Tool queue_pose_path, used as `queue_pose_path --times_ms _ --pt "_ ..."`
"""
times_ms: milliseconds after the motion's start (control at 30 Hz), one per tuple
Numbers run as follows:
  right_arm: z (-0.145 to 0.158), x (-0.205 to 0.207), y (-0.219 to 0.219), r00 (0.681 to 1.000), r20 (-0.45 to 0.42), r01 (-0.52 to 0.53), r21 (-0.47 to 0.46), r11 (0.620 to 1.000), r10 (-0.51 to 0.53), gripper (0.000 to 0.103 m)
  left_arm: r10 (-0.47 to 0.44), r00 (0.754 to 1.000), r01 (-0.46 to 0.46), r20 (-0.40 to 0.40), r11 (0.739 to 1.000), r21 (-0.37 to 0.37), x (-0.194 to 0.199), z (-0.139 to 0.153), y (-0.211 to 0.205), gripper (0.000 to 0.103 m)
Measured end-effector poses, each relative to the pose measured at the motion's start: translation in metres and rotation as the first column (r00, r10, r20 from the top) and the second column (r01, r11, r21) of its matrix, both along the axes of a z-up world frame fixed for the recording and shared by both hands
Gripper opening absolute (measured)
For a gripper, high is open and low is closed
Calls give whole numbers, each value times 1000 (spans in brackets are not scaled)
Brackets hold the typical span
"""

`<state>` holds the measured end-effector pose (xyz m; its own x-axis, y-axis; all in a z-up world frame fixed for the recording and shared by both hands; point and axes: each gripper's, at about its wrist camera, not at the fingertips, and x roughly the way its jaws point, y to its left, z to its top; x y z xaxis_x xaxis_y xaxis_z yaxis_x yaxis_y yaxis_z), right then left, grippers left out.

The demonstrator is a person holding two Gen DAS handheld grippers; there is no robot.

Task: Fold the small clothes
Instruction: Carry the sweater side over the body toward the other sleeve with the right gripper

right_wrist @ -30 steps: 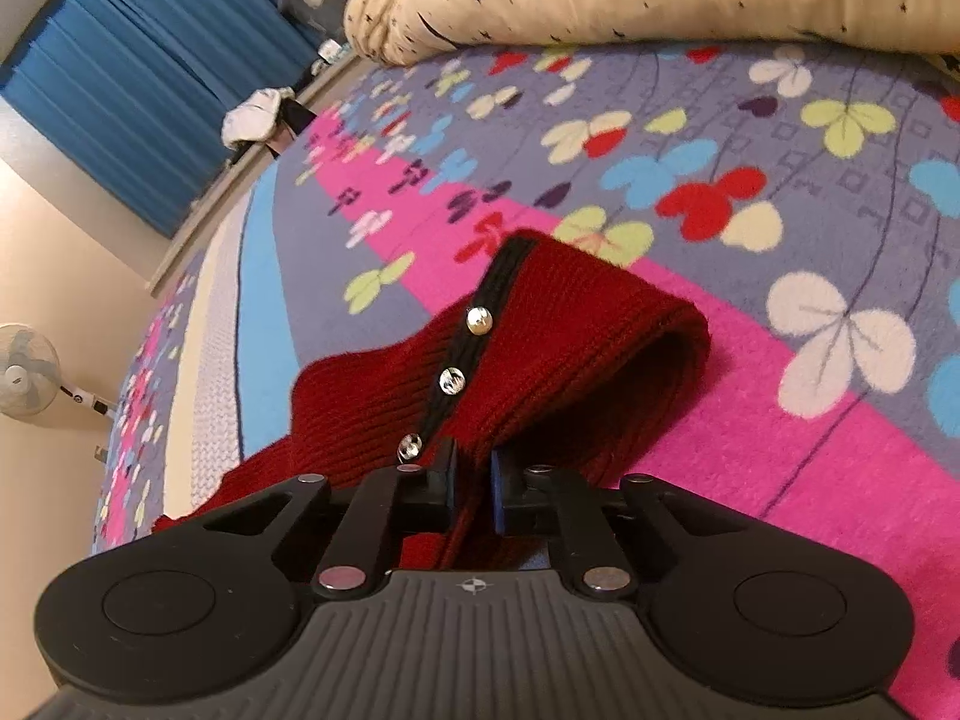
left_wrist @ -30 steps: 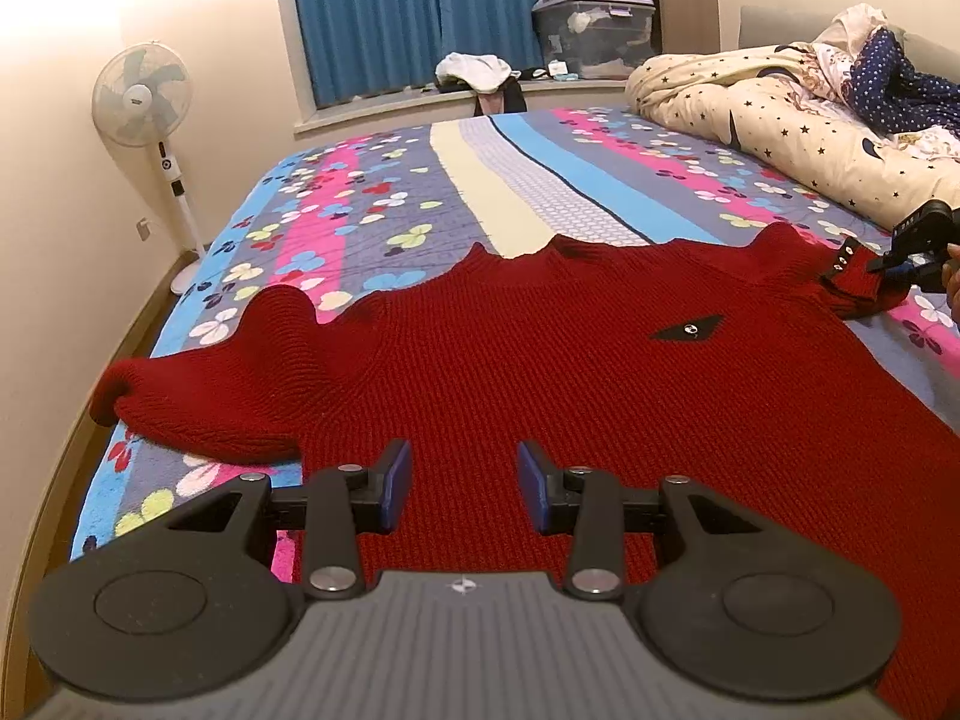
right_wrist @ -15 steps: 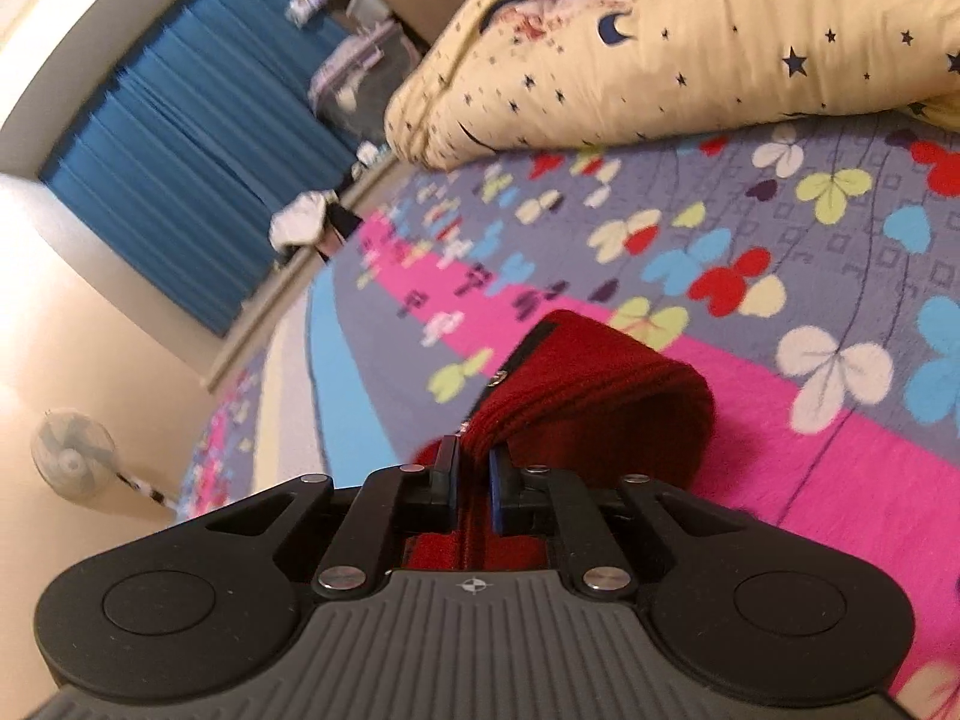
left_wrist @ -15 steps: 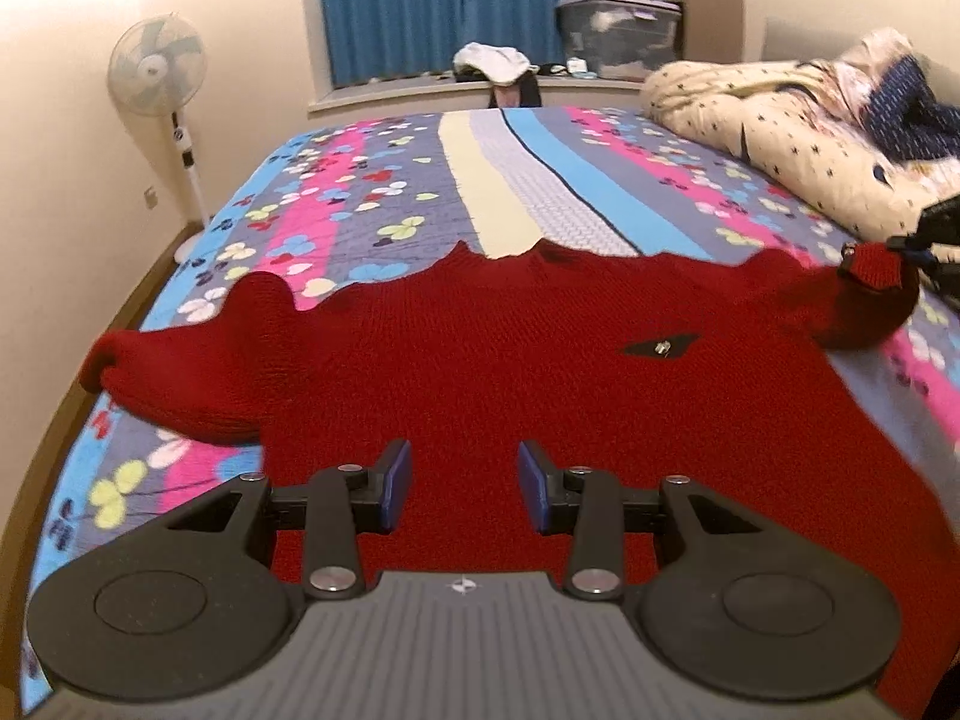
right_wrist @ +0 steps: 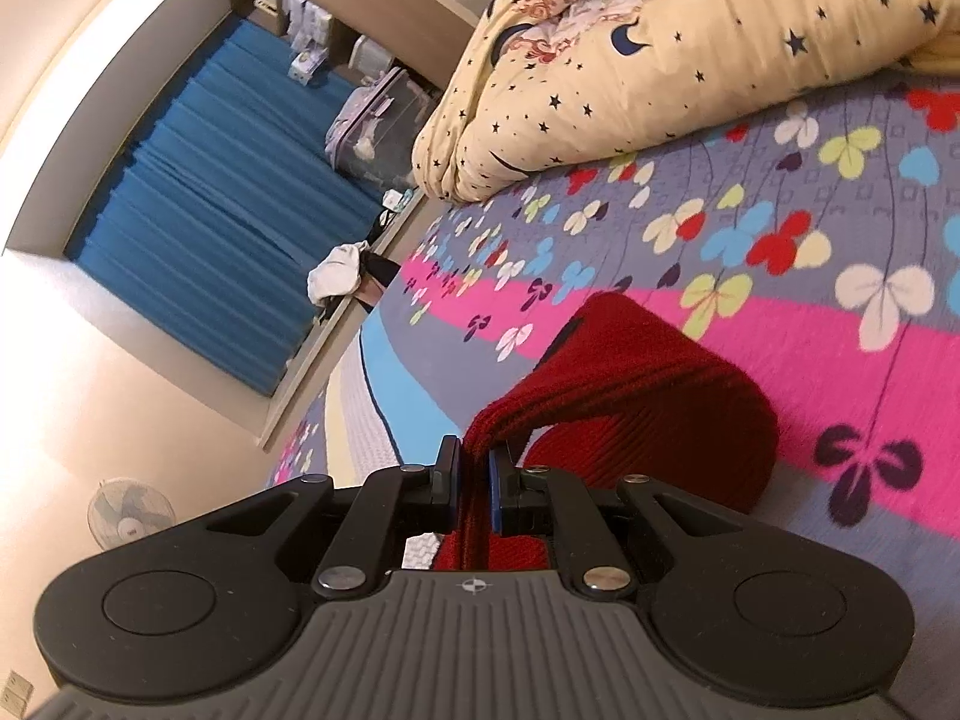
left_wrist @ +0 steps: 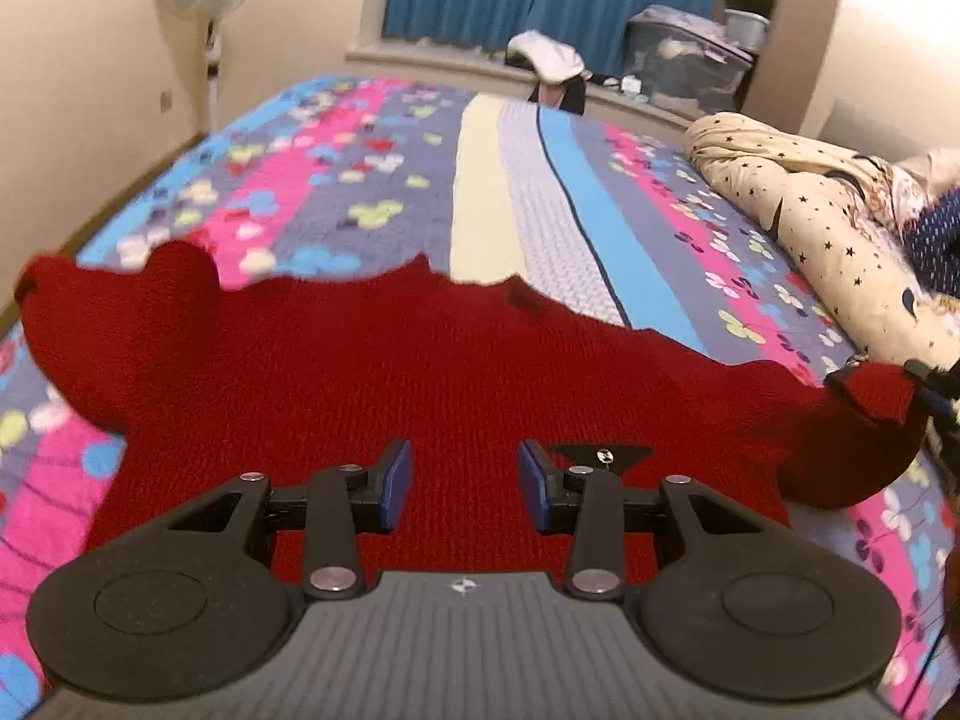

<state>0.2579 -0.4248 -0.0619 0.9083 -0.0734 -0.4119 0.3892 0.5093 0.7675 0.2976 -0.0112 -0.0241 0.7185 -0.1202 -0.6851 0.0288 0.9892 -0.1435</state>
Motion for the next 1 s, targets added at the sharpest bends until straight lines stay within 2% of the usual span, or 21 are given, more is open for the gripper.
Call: queue_pose_path --times_ms 67,200,267,367,467,633,700,767,900,1000 --pt "-3 2 4 1000 3 9 20 1000 -9 9 3 1000 -3 -2 1000 3 3 -2 0 43" --pt "-9 9 16 1000 2 6 76 997 -6 9 -25 999 23 41 999 35 9 2 1 43" --pt "-11 18 22 1000 2 -1 92 996 1 9 -6 998 4 57 999 35 16 6 7 43" --pt "-10 31 36 999 19 -33 81 996 31 9 52 997 -52 65 999 3 29 9 25 43" --pt "-12 41 48 998 28 -60 90 994 58 9 88 996 -87 35 996 -22 43 2 35 43" --pt "-25 50 62 996 18 -84 152 985 82 9 67 996 -75 -51 983 -166 64 -8 42 43" --pt "-30 55 73 994 9 -105 175 979 105 9 70 995 -81 -65 980 -184 69 -7 44 43" --pt "-35 60 88 989 1 -145 190 971 147 9 76 996 -82 -45 981 -174 70 -1 48 43" --pt "-44 72 131 967 11 -250 224 942 254 9 135 991 -134 -3 980 -147 72 11 66 43" --pt "-51 75 162 938 127 -345 322 882 321 9 198 980 -197 -12 966 -169 76 14 88 43"
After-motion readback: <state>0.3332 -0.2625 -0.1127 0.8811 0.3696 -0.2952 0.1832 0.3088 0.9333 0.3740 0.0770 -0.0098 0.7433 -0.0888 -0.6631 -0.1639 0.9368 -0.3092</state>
